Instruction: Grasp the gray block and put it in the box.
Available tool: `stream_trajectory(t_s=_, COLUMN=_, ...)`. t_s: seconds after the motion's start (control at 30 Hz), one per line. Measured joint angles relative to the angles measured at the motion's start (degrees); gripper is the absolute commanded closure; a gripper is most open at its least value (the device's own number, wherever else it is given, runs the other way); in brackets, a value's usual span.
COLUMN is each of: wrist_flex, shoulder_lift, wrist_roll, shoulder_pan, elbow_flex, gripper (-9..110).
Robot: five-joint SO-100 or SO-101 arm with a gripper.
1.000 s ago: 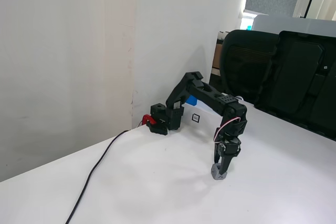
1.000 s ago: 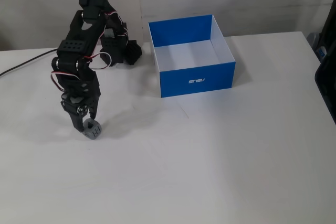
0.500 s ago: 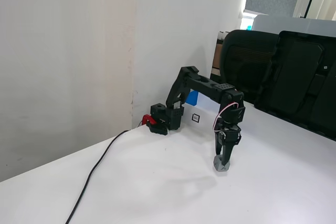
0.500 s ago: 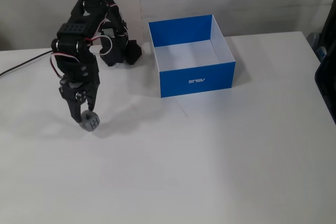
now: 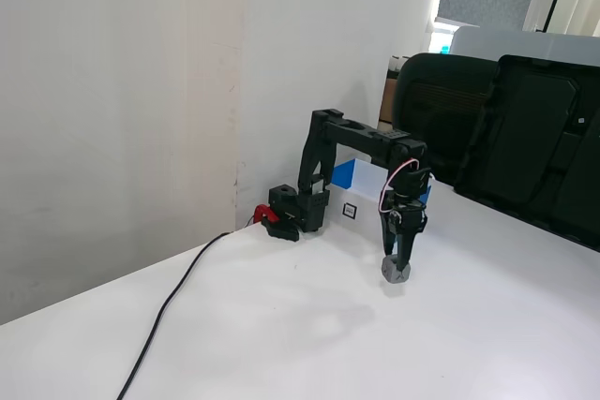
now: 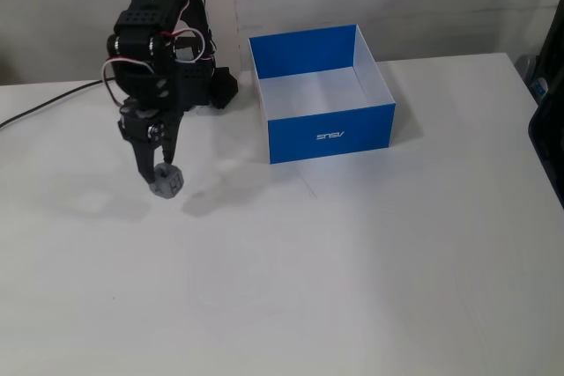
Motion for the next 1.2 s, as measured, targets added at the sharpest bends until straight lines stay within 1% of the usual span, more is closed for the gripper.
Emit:
stream_trajectory(t_s=0.47, wrist_flex=-0.70, shoulder_lift=13.54, wrist_roll=-1.41, shoulder_pan=6.33, elbow_flex=10.99, gripper=101)
stream_trajectory(t_s=0.8, wrist_flex=-0.88, shoulder_lift=24.26, wrist_roll=-1.41, shoulder_pan=14.41, elbow_flex=17.05, gripper=101)
stream_trajectory(t_s=1.0, wrist_flex=-0.88, shoulder_lift=29.88, wrist_roll=-1.23, shoulder_pan=17.49, elbow_flex=19.42, gripper=101)
stream_trajectory(t_s=1.2, wrist_flex=-0.88, shoulder_lift=34.01, wrist_roll=-2.64, shoulder_pan=24.17, elbow_flex=22.59, gripper=101)
